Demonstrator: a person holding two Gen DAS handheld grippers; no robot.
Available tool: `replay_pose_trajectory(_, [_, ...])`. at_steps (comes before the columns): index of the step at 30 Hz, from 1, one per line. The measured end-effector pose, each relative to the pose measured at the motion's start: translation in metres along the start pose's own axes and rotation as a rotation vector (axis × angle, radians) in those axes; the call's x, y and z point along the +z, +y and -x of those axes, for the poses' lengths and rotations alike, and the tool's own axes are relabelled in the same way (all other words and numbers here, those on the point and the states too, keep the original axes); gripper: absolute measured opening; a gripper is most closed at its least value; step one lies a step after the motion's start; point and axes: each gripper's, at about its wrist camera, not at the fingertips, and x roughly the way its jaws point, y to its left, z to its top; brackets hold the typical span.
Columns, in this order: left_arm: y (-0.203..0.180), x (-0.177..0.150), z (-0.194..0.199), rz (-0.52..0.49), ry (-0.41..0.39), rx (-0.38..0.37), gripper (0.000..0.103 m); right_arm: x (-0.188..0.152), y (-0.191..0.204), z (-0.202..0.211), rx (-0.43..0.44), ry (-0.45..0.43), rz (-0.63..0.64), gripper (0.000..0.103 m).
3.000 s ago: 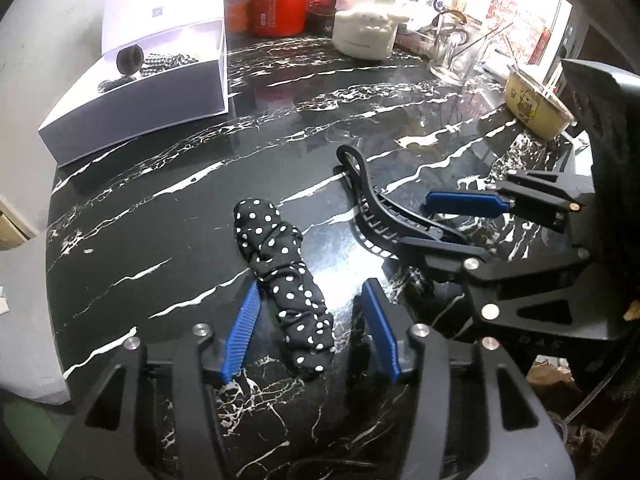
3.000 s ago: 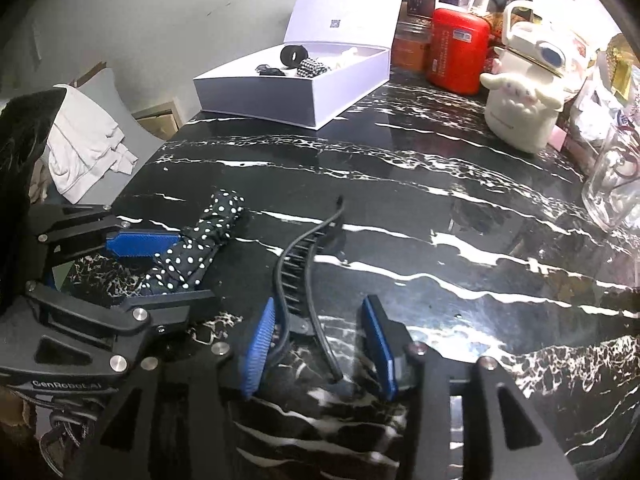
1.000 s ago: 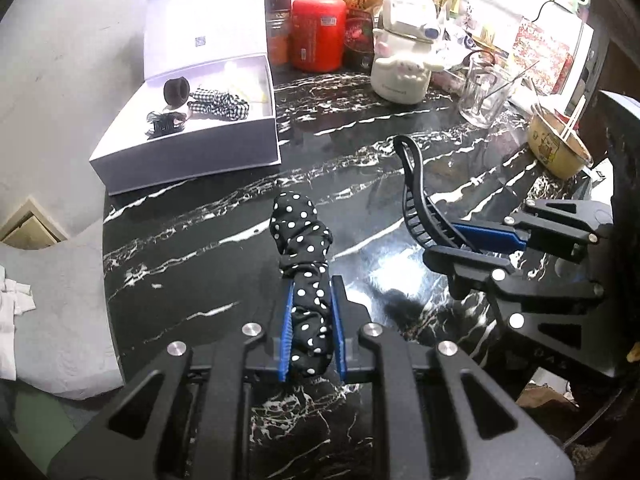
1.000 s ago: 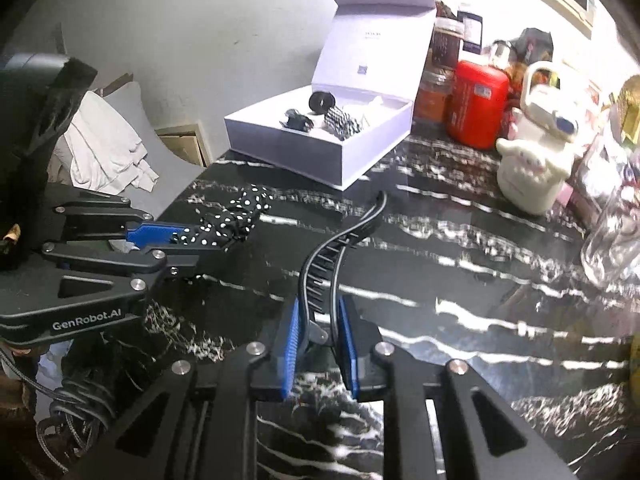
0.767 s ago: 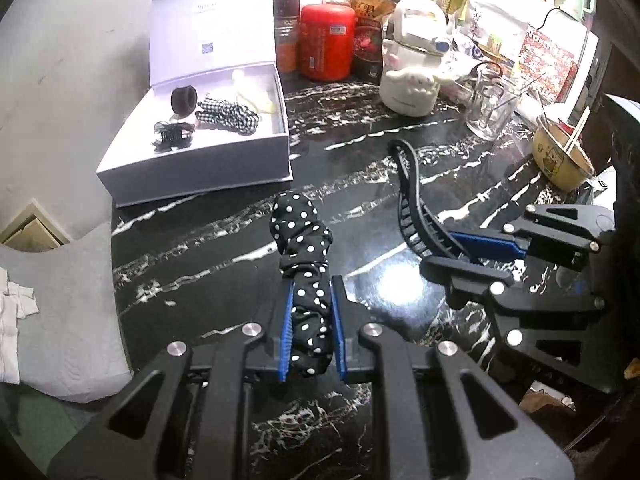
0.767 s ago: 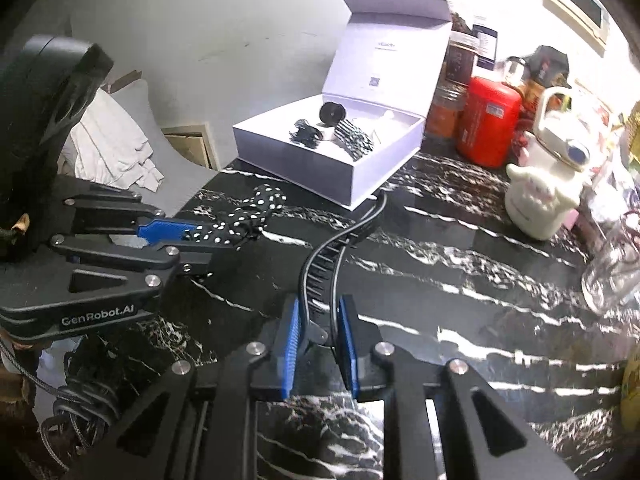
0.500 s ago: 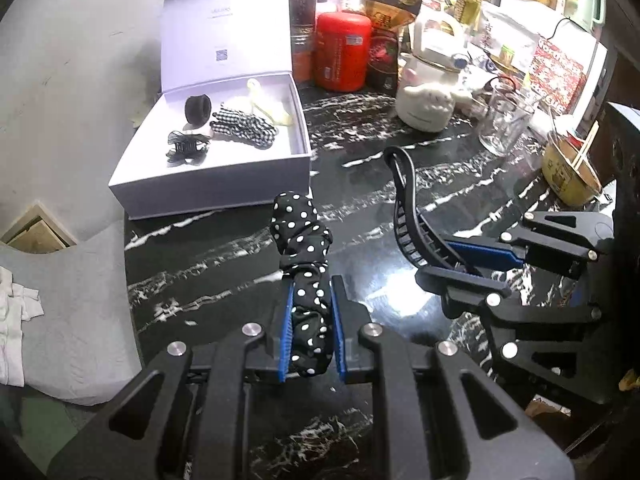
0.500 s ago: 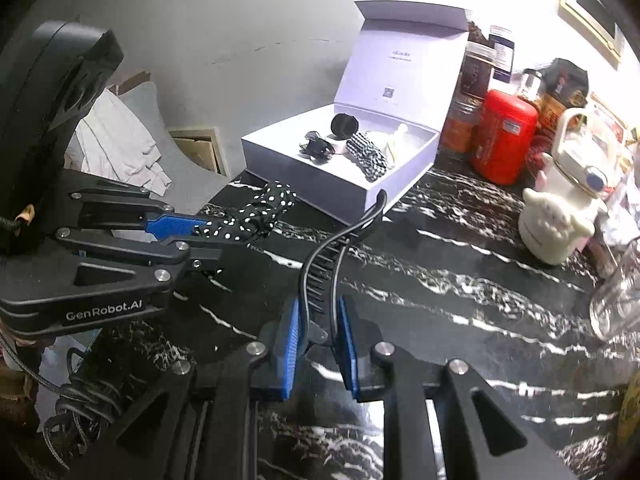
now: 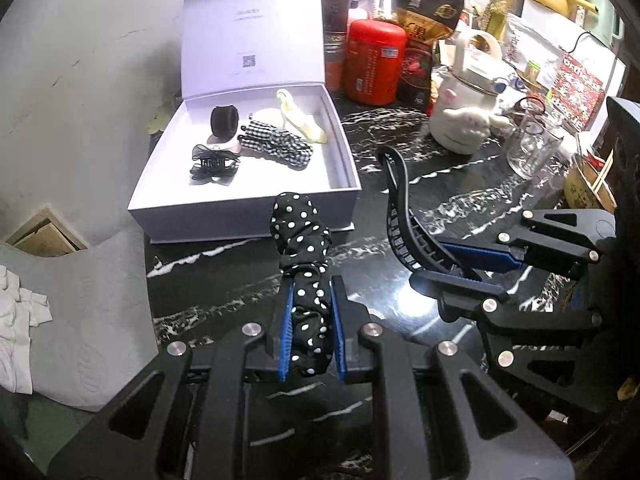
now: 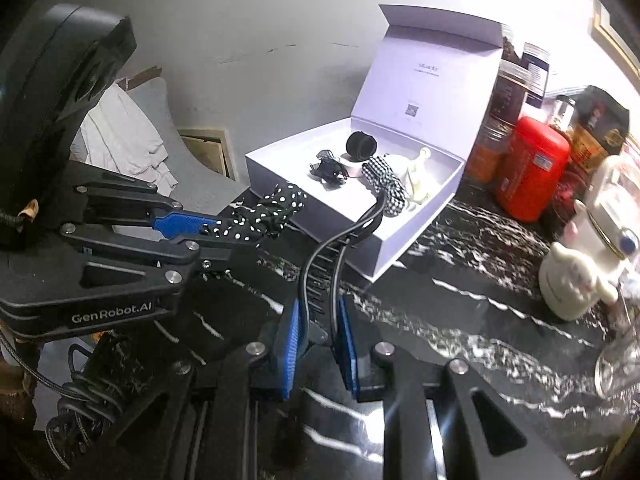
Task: Organize objects
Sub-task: 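Lift the polka-dot scrunchie and black claw clip and carry them toward the lavender box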
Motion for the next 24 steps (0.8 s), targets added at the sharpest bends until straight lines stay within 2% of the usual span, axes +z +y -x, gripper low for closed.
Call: replay_pose_trajectory(24, [0.049,0.049,-0.023,0.054,-0.006,0.011,0.016,0.062,-0.008,-0.046,0.035,0.003,0.083,0.019])
